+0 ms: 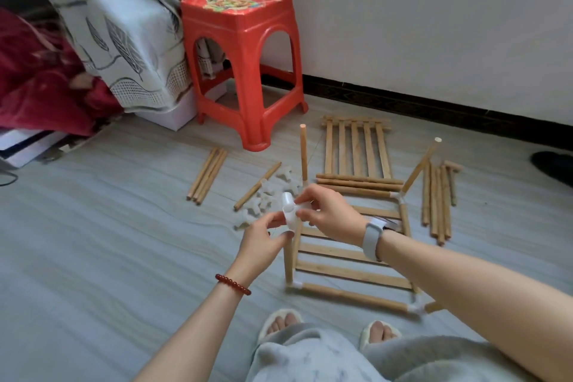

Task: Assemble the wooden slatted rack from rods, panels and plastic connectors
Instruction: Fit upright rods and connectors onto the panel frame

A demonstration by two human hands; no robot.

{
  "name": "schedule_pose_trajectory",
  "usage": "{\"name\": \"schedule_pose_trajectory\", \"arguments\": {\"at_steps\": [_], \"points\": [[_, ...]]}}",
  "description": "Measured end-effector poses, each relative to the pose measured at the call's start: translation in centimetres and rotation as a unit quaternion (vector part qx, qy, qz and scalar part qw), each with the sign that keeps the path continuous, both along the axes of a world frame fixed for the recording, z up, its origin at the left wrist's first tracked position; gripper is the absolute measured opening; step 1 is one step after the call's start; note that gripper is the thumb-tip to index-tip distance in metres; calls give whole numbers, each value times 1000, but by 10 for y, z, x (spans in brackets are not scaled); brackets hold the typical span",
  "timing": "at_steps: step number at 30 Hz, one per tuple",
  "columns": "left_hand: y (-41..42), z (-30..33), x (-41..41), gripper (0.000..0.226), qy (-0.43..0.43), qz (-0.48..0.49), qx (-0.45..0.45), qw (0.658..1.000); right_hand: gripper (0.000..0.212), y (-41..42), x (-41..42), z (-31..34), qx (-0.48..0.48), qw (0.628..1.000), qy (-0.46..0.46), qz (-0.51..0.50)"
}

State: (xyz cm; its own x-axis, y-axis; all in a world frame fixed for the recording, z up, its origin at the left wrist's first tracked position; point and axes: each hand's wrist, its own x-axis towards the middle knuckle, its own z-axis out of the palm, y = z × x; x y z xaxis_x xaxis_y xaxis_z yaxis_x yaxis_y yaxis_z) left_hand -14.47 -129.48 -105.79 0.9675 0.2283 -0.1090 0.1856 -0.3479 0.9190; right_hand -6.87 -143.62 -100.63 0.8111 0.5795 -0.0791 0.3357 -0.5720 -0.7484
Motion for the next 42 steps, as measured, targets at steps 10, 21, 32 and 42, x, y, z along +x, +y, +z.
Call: {"name": "schedule_pose_trajectory", "arguments": {"at_steps": [10, 21, 32, 42], "points": [[1, -18, -20, 18, -1, 44, -65, 997, 11, 2, -12, -16, -51, 998, -9, 43], [2, 8, 5, 20, 89, 83, -134, 983, 17, 5, -9, -22, -62, 997, 40, 20], [1, 2, -3, 18, 67, 28, -147, 986, 15, 0, -15, -26, -101, 987, 92, 78], [-4, -6, -7, 20, 64, 43, -136, 988, 21, 1, -10, -31, -109, 986, 109, 68]]}}
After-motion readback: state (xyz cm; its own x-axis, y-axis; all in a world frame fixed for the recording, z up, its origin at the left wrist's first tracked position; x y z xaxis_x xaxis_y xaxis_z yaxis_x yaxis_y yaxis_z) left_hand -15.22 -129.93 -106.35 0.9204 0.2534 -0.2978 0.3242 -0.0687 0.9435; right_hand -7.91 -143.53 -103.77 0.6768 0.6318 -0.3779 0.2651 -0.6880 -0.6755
